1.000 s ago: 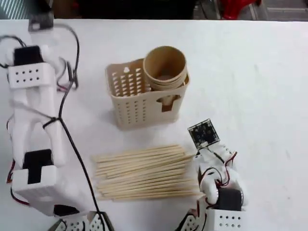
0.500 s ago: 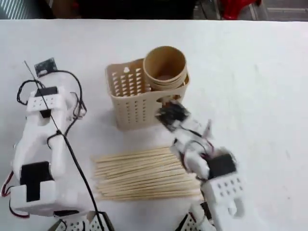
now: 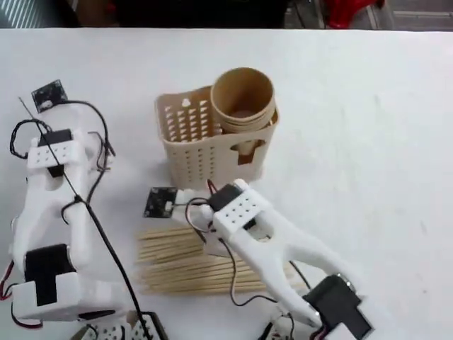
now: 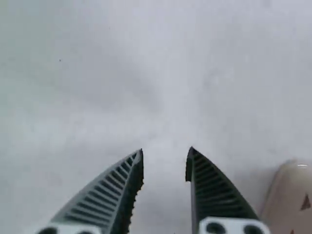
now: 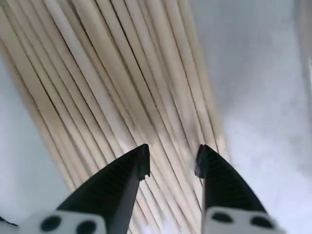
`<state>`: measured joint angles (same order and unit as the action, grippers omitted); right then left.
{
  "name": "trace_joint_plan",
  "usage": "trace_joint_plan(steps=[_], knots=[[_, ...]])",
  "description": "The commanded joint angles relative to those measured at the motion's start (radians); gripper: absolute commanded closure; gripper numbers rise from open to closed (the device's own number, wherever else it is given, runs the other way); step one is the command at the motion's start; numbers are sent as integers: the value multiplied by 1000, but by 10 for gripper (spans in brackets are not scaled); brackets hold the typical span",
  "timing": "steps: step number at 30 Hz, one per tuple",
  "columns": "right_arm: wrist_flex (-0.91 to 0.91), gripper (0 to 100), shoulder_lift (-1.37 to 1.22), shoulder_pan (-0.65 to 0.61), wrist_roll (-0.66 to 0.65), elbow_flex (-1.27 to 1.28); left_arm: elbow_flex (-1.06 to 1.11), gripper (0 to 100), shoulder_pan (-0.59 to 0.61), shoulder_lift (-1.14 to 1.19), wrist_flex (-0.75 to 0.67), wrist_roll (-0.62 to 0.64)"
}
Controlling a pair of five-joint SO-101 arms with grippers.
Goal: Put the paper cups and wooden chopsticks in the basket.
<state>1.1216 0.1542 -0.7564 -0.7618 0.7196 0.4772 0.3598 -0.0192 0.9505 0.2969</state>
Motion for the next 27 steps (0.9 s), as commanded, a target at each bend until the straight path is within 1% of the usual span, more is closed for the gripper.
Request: trace_joint_plan(steps=[1,5,8,13,19,25,27], knots=[[-22,848,-12,-7,-68,-28,-6,838,8,-50,-15,8],[-91,811,-12,-1,-75,20,-6,838,10,-50,-15,8],[-143,800,-13,-1,-117,66,-6,838,10,-50,-15,6],[-214,802,-12,16,-89,114,-6,838,10,-51,-15,6],[-220,917,-12,35,-86,120,-6,838,10,-50,-15,6],[-213,923,-8,35,-86,121,-6,838,8,-50,-17,6],[-202,947,12,35,-84,121,-6,838,7,-50,-17,6]])
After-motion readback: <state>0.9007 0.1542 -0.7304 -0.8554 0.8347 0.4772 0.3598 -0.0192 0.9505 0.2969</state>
